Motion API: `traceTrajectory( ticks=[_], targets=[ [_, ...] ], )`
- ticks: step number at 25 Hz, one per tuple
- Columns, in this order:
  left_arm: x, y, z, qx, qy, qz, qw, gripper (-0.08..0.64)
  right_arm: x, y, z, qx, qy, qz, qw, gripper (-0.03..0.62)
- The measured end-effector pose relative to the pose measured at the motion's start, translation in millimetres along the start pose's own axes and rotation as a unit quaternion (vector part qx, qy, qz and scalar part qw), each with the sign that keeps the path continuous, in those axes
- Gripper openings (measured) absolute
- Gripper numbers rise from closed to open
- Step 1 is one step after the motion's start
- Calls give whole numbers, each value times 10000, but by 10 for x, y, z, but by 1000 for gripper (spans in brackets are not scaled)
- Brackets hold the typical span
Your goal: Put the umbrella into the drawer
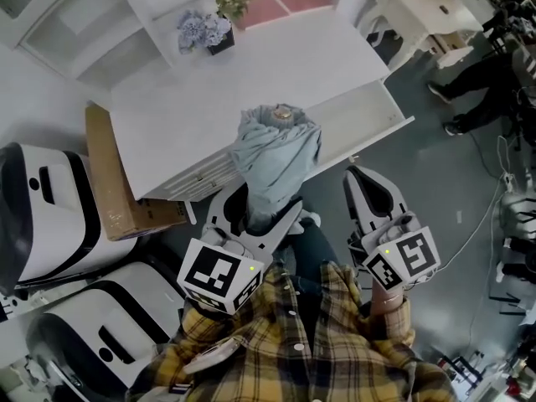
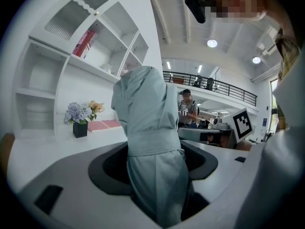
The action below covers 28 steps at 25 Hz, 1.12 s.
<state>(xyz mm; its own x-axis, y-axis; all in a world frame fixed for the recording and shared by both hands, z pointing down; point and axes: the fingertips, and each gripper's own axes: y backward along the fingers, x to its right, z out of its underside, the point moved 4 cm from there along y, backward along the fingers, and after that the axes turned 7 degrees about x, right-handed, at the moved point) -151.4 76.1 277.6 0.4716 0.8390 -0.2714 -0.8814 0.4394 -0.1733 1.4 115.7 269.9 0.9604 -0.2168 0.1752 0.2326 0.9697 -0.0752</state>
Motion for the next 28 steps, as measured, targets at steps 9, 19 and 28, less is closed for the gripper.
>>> traceTrajectory(
  ticks=[9, 19, 28],
  targets=[
    [-99, -242, 53, -146, 129, -98, 9998, 314, 283, -145, 55, -91, -117, 39, 9999, 17],
    [-329, -1035, -179, -190, -22, -258, 9995, 314, 932, -720, -30, -188, -192, -340, 9991, 17],
    [-528, -1651, -416, -250, -75, -768, 9967, 314, 1491, -1320, -271, -215, -217, -1036, 9942, 17]
  ],
)
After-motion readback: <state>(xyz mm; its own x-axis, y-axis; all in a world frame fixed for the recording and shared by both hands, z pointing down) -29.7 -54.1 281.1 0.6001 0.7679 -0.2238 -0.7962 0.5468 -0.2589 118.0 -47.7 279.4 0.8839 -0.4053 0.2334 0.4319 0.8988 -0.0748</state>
